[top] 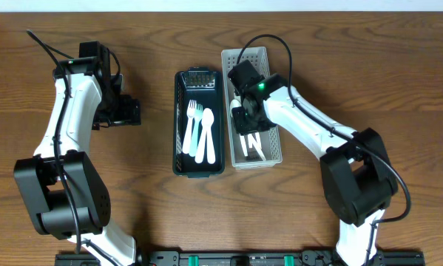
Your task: Pack container
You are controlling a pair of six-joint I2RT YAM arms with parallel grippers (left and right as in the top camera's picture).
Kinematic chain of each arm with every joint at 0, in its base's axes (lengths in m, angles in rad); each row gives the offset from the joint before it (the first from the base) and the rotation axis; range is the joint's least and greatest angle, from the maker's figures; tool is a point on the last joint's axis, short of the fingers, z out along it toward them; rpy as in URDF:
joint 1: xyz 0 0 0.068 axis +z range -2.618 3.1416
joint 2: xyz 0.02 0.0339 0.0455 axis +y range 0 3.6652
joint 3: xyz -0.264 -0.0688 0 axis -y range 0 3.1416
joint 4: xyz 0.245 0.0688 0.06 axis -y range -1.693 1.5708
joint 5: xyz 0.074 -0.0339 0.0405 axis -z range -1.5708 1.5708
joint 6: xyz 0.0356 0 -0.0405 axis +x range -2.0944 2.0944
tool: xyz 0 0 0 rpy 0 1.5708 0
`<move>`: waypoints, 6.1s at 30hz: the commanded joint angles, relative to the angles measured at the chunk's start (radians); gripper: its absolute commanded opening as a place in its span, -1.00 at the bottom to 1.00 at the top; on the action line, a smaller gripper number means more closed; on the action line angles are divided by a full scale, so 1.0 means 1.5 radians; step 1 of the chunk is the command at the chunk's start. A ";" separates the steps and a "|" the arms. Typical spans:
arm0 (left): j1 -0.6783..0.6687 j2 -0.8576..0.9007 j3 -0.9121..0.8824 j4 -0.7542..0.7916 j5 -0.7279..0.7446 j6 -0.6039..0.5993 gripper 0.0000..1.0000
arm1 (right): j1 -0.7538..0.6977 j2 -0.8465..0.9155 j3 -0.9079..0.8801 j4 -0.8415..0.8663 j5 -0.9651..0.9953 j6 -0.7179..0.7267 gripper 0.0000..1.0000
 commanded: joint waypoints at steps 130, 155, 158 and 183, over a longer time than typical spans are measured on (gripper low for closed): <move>-0.146 -0.982 -0.610 0.400 -0.025 0.051 0.96 | -0.087 -0.979 -0.580 0.086 0.415 0.011 0.98; -0.146 -0.982 -0.610 0.400 -0.025 0.051 0.96 | -0.298 -1.344 -0.916 0.520 0.228 -0.189 0.98; -0.146 -0.982 -0.610 0.400 -0.025 0.051 0.96 | -0.299 -1.344 -0.991 0.609 0.204 -0.189 0.99; -0.146 -0.982 -0.610 0.400 -0.025 0.051 0.96 | -0.298 -1.344 -1.012 0.569 0.144 -0.224 0.98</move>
